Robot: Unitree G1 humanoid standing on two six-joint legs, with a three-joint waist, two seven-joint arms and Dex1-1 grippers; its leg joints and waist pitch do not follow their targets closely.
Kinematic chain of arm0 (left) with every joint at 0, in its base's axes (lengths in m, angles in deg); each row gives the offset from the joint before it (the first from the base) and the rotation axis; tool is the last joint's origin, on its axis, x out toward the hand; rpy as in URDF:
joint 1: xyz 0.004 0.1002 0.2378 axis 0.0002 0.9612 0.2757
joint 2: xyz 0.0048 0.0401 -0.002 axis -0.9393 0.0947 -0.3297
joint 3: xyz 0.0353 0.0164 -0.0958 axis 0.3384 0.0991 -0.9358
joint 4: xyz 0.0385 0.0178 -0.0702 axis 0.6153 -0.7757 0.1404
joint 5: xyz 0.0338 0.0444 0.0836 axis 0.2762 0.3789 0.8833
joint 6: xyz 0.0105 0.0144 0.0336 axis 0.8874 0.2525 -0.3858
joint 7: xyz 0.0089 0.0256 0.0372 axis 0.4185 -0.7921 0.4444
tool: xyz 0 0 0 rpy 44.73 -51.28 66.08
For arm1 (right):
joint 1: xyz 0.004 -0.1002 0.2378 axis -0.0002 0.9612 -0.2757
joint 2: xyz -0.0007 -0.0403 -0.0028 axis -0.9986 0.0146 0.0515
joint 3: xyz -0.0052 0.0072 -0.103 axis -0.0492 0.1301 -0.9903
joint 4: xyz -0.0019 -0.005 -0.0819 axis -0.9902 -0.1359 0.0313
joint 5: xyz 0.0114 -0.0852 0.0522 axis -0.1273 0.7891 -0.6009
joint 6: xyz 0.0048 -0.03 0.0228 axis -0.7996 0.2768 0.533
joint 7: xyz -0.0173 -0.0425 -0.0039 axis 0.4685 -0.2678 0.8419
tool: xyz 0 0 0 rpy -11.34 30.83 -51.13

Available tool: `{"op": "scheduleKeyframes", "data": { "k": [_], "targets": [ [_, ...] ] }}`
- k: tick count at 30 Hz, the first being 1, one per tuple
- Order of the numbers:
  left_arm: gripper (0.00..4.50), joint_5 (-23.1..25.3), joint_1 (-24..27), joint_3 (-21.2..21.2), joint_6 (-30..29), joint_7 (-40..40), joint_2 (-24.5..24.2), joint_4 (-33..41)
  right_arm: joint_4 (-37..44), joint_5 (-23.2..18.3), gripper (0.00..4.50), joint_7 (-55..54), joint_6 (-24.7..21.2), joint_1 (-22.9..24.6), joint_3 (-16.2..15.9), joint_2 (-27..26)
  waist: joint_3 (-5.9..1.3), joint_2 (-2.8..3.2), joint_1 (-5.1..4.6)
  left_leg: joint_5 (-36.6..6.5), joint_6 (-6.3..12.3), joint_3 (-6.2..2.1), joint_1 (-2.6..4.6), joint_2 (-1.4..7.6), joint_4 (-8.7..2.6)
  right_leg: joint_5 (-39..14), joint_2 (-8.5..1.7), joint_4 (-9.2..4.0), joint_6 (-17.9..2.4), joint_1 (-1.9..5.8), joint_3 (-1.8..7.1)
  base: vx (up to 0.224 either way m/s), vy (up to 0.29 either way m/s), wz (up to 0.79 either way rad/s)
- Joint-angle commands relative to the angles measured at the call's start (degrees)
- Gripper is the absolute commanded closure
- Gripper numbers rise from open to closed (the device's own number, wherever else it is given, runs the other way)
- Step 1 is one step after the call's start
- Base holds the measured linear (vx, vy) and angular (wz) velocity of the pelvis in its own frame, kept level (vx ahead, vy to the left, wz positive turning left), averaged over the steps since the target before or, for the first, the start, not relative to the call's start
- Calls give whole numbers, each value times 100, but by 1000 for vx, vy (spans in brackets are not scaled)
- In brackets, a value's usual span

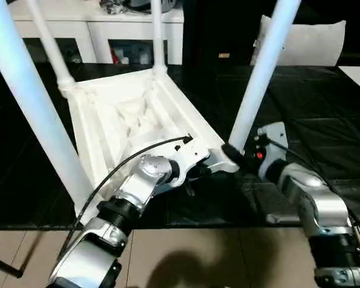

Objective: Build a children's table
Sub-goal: Rotate leg to tighten

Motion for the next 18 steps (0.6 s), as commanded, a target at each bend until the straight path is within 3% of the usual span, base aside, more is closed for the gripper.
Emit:
{"op": "scheduleKeyframes", "data": {
  "k": [1,3,7,13,18],
  "targets": [
    [450,-110,138,63,419,-389,-115,171,230,-134,65,681,100,116,-158,311,-361,-116,46,-912,431,-4,-30,108,-375,-2408,-346,-489,-469,374,283,0,0,0],
    [450,-120,172,108,583,-580,-214,197,286,-183,49,998,147,167,-191,503,-367,-116,67,-914,451,-13,-40,118,-374,-2428,-360,-481,-425,375,288,0,0,0],
    [450,-217,273,265,887,-1381,-562,370,260,-137,17,1770,412,226,-288,1032,-380,-115,93,-806,470,-24,-47,140,-372,-2291,-378,-441,-525,374,291,0,0,0],
    [450,-240,185,487,1352,-2181,-981,310,387,-513,17,3127,586,362,-554,1600,-387,-136,188,-668,590,-6,-30,183,-357,-1697,-364,-346,-863,364,316,0,0,0],
    [450,-340,200,607,1707,-2910,-1218,401,175,-512,33,3649,786,255,-726,1721,-376,-146,279,-750,485,6,-22,186,-362,-1861,-390,-346,-856,359,321,0,0,0]
  ]
}}
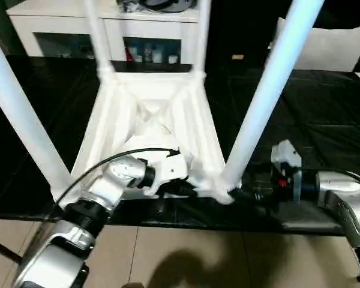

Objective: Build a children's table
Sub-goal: Rotate leg to tighten

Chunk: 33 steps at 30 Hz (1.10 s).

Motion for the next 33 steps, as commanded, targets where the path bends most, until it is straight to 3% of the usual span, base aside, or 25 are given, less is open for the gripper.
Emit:
{"op": "scheduleKeyframes", "data": {
  "k": [1,16,23,27,29,31,33],
  "targets": [
    [450,-6,-28,255,231,-475,-39,154,-78,-18,44,234,161,-115,-81,70,-392,-108,5,-770,472,0,-1,182,-373,-1902,-387,-354,-847,356,314,0,0,0],
    [450,-178,-178,228,380,-1003,-154,-70,-229,-325,186,933,37,-153,-289,34,-416,-105,93,-673,399,3,-6,191,-360,-1640,-378,-299,-921,370,320,0,0,0],
    [450,-270,-174,-37,-80,-442,85,-124,221,-676,241,417,-409,98,-119,-262,-417,-83,132,-723,370,2,2,195,-361,-1658,-378,-310,-945,371,316,0,0,0],
    [450,-259,-195,-247,-771,293,345,-92,374,-497,251,-716,-776,158,5,-730,-383,-78,76,-900,166,-11,16,143,-387,-2421,-387,-430,-626,360,281,0,0,0],
    [450,-325,-221,-414,-1263,827,637,-21,174,-118,253,-1804,-963,-47,109,-1187,-376,-77,10,-896,92,-22,-17,119,-398,-2647,-375,-450,-462,376,267,0,0,0],
    [450,-326,-272,-535,-1579,1309,897,-25,-104,249,254,-2852,-1216,-315,241,-1578,-371,-82,-161,-958,-52,-55,-54,91,-402,-2846,-350,-470,-347,386,214,0,0,0],
    [450,-312,-307,-594,-1678,1544,1015,-66,-241,354,255,-3393,-1441,-458,378,-1774,-381,-82,-246,-1036,19,-39,-21,50,-372,-3019,-356,-549,-245,366,199,0,0,0]
  ]
}}
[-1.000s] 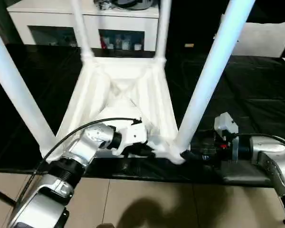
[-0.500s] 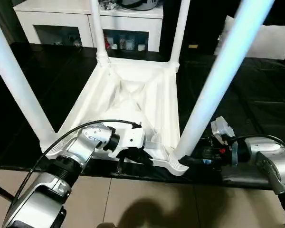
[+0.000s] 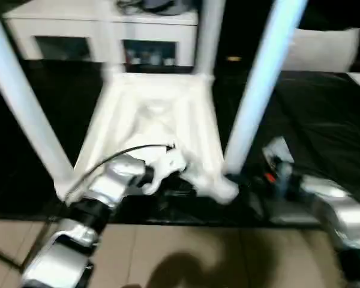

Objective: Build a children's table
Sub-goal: Rotate leg to tighten

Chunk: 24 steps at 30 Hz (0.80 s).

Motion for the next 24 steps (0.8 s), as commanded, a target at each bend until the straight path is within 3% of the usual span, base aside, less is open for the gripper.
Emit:
{"op": "scheduleKeyframes", "data": {
  "k": [1,3,4,6,9,11,14,18,22,24],
  "targets": [
    [450,-232,-205,-243,-179,724,540,-2,-415,294,255,-1342,-476,-360,55,-511,-369,-73,18,-969,140,-38,-73,42,-399,-2922,-333,-532,-274,368,215,0,0,0],
    [450,-191,-268,-311,-232,1081,703,-120,-474,433,255,-1651,-310,-426,54,-646,-384,-74,-18,-915,140,-27,-48,26,-379,-2849,-322,-542,-287,344,207,0,0,0],
    [450,-118,-307,-326,-259,1341,822,-193,-479,447,203,-1809,-124,-447,58,-778,-391,-64,-20,-903,201,-19,-35,32,-376,-2760,-322,-545,-323,321,221,0,0,0],
    [450,-58,-326,-292,-253,1470,931,-214,-429,379,190,-1864,-38,-417,57,-929,-412,-76,-3,-742,304,-24,-68,52,-386,-2379,-321,-477,-425,363,249,0,0,0],
    [450,50,-321,-228,-271,1538,965,-153,-290,379,163,-1786,-64,-326,28,-1054,-438,-50,50,-437,439,-22,-69,91,-374,-1531,-323,-354,-730,386,292,20,-1,1],
    [450,55,-295,-216,-271,1495,941,-104,-217,373,144,-1691,22,-267,34,-1038,-435,-48,83,-372,480,-13,-57,101,-378,-1267,-327,-321,-865,387,307,0,0,0],
    [450,63,-249,-164,-172,1410,852,-60,-154,344,119,-1614,106,-207,58,-903,-426,-29,84,-489,484,-12,-47,102,-387,-1278,-329,-327,-925,395,306,0,0,0],
    [450,77,-187,-88,13,1210,715,-35,-209,291,95,-1226,328,-159,63,-587,-412,-35,98,-691,441,-10,-49,93,-393,-1619,-343,-376,-805,415,303,0,0,0],
    [450,127,10,142,378,538,329,112,-245,386,63,-64,876,-11,-141,201,-394,-36,114,-811,467,-7,-49,104,-397,-1832,-345,-407,-707,405,303,0,0,0],
    [450,130,28,166,412,452,271,117,-226,361,44,105,929,13,-144,298,-390,-39,126,-838,497,-6,-56,96,-393,-1935,-341,-415,-663,406,297,0,0,0]
  ]
}}
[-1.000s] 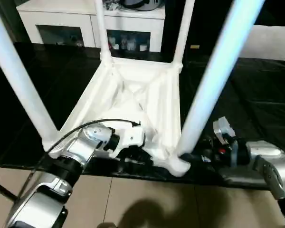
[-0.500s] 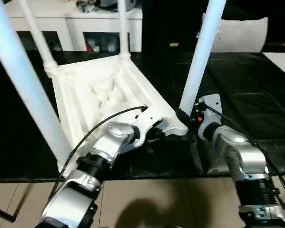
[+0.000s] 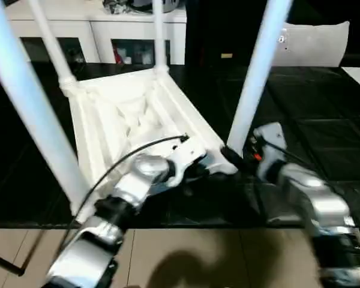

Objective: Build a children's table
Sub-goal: Rotate leg to tighten

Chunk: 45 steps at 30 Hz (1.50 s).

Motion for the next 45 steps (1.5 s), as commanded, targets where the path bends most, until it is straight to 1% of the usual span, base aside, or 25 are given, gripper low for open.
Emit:
{"op": "scheduleKeyframes", "data": {
  "k": [1,3,4,5,7,9,11,12,14,17,20,21,22,23,24,25,27,32,33,34,35,37,41,44,45],
  "targets": [
    [450,-46,86,85,287,-276,-22,141,50,-49,31,372,139,21,-29,106,-389,-78,26,-801,438,-7,-41,103,-360,-1925,-342,-411,-662,409,292,0,0,0],
    [450,-43,130,169,489,-532,-178,141,34,-124,16,700,173,40,-13,337,-393,-86,36,-804,469,-12,-32,120,-359,-1908,-340,-407,-686,401,294,0,0,0],
    [450,-73,171,260,720,-882,-331,155,75,-265,16,1168,137,76,-56,575,-389,-92,42,-797,470,-13,-30,124,-361,-1898,-346,-408,-707,399,296,0,0,0],
    [450,-80,176,275,753,-945,-356,158,85,-289,16,1252,133,83,-70,615,-404,-87,64,-795,512,-14,-28,132,-354,-1822,-353,-390,-736,413,302,0,0,0],
    [450,-125,196,352,892,-1266,-480,186,114,-412,16,1714,145,115,-174,835,-398,-83,84,-763,522,-6,-26,143,-353,-1708,-353,-374,-822,397,307,0,0,0],
    [450,-168,201,450,1000,-1678,-641,232,95,-467,16,2291,202,137,-357,1127,-402,-49,114,-808,533,-8,-19,145,-347,-1663,-350,-365,-876,400,297,0,0,0],
    [450,-202,191,522,1141,-2044,-778,241,88,-592,16,2743,136,125,-403,1295,-396,-51,163,-845,550,-6,-19,167,-349,-1637,-352,-354,-927,395,299,0,0,0],
    [450,-200,168,549,1247,-2176,-832,204,73,-662,16,2930,115,101,-403,1341,-399,-60,159,-846,541,0,-21,172,-350,-1616,-348,-346,-941,399,301,0,0,0],
    [450,-183,124,594,1400,-2357,-918,141,38,-735,43,3156,109,58,-426,1395,-396,-57,186,-880,526,0,-12,176,-347,-1668,-356,-350,-957,389,300,0,0,0],
    [450,-166,83,632,1527,-2551,-997,106,-4,-750,54,3313,154,26,-485,1429,-403,-54,256,-875,447,0,15,186,-348,-1729,-362,-352,-945,370,305,0,0,0],
    [450,-182,53,661,1611,-2746,-1061,95,-11,-796,92,3483,165,14,-546,1447,-408,-55,274,-852,414,-2,4,189,-350,-1653,-366,-331,-971,381,310,0,0,0],
    [450,-197,36,695,1658,-2857,-1092,91,-13,-842,95,3574,185,5,-594,1450,-409,-58,280,-836,410,-2,-2,186,-349,-1618,-367,-326,-975,386,309,0,0,0],
    [450,-200,33,701,1670,-2881,-1094,86,-17,-849,109,3598,187,2,-602,1441,-412,-45,287,-826,408,-4,-1,186,-349,-1599,-365,-319,-976,386,310,0,0,0],
    [450,-204,28,709,1694,-2920,-1095,75,-23,-854,123,3632,195,-5,-616,1420,-409,-53,285,-839,407,-1,-4,182,-348,-1602,-364,-324,-981,387,308,0,0,0],
    [450,-204,24,711,1720,-2937,-1089,58,-35,-845,123,3647,209,-12,-618,1394,-410,-50,287,-838,407,1,-6,177,-345,-1614,-365,-329,-977,388,307,0,0,0],
    [450,-203,21,712,1739,-2947,-1085,45,-45,-836,141,3656,223,-16,-618,1377,-409,-53,291,-838,395,0,-4,179,-347,-1640,-365,-330,-965,389,306,0,0,0],
    [450,-200,26,713,1758,-2953,-1067,40,-55,-849,151,3660,211,-26,-635,1327,-405,-53,292,-861,371,-2,-3,180,-352,-1713,-365,-338,-939,387,302,0,0,0],
    [450,-182,45,718,1796,-2945,-1043,26,-37,-893,207,3706,182,1,-654,1281,-418,-53,311,-742,375,-5,-13,180,-343,-1659,-365,-326,-922,394,302,0,0,0],
    [450,-179,49,722,1802,-2938,-1044,24,-31,-905,207,3716,179,9,-656,1284,-418,-58,316,-729,377,-4,-14,180,-341,-1645,-364,-323,-921,393,304,0,0,0],
    [450,-177,51,722,1816,-2938,-1046,11,-28,-922,227,3722,173,16,-660,1285,-417,-52,323,-723,380,-6,-12,182,-343,-1637,-365,-320,-927,390,304,0,0,0],
    [450,-177,54,719,1824,-2943,-1050,2,-19,-940,227,3733,164,25,-666,1285,-419,-56,325,-718,379,-3,-15,177,-339,-1623,-362,-318,-924,394,304,0,0,0],
    [450,-171,62,710,1837,-2940,-1057,-10,28,-968,248,3746,124,57,-676,1276,-419,-57,336,-716,377,-3,-10,179,-341,-1659,-365,-323,-912,392,302,0,0,0],
    [450,-183,81,684,1791,-2909,-1053,9,130,-1033,256,3752,36,124,-676,1255,-412,-60,350,-757,358,-3,-6,181,-345,-1752,-367,-333,-878,387,303,0,0,0],
    [450,-275,113,597,1581,-2820,-984,65,306,-1217,257,3644,-125,237,-582,1149,-411,-66,356,-738,358,1,-11,179,-345,-1789,-371,-334,-858,391,307,0,0,0],
    [450,-272,94,552,1404,-2652,-913,87,416,-1262,257,3374,-283,269,-528,1020,-411,-64,353,-725,349,0,-8,182,-349,-1780,-363,-337,-843,384,307,0,0,0]
  ]
}}
